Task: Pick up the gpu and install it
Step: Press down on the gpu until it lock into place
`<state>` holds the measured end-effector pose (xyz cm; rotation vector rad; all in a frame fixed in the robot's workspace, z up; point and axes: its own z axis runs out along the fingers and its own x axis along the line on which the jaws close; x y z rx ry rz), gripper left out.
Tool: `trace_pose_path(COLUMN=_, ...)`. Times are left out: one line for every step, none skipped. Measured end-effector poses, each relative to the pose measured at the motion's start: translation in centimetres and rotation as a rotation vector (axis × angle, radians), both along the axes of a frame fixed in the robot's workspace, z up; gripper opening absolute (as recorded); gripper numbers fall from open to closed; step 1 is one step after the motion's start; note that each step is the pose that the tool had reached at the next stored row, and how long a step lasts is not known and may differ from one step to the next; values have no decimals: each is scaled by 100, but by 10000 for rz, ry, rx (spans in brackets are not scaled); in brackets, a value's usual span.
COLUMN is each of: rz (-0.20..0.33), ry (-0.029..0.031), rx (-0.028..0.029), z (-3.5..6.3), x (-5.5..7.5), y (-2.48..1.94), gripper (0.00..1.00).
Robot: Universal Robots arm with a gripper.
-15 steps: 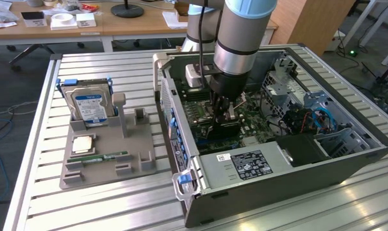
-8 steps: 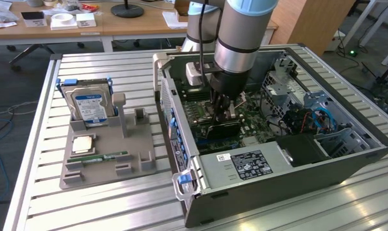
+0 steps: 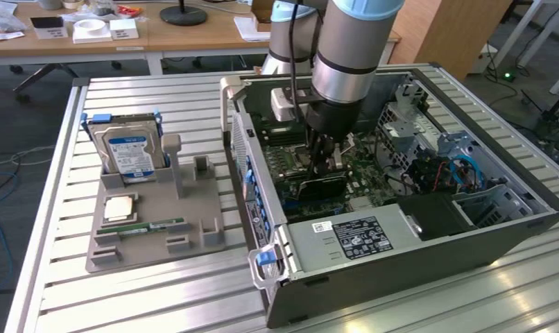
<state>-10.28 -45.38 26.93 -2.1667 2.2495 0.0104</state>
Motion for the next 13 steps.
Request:
trace_pose_path(rz=1, ry=0, rx=-1, z=17, x=2, y=0, gripper=11)
trace_pose_path(rz=2, ry=1, rx=-1, z=37, x=3, y=0, gripper=11)
trace_pose_path(rz=2, ry=1, rx=0, z=58, x=3, y=0, gripper=11)
trace_pose_path(rz=1, ry=0, rx=0, z=82, x=3, y=0, gripper=11)
trace_pose_path(rz=1, ry=0, rx=0, z=109, x=4, y=0, gripper=11)
trace_pose_path(rz=1, ry=0, rx=0, z=137, x=4, y=0, gripper=11)
trace_pose_path(rz=1, ry=0, rx=0, z=165, x=4, y=1, gripper=11)
trace_pose_path(rz=2, ry=1, rx=-3, z=196, x=4, y=1, gripper=11)
trace_pose_path(rz=3, ry=1, rx=-5, z=224, x=4, y=2, gripper=11)
trace_pose_path(rz=3, ry=1, rx=-8, z=253, x=5, y=2, gripper=11)
trace_pose_path(rz=2, ry=1, rx=-12, z=283, x=4, y=3, gripper=11)
trace_pose_path(rz=2, ry=0, rx=-17, z=313, x=4, y=4, gripper=11)
trace_pose_path(rz=2, ry=0, rx=-22, z=341, x=4, y=5, gripper=11)
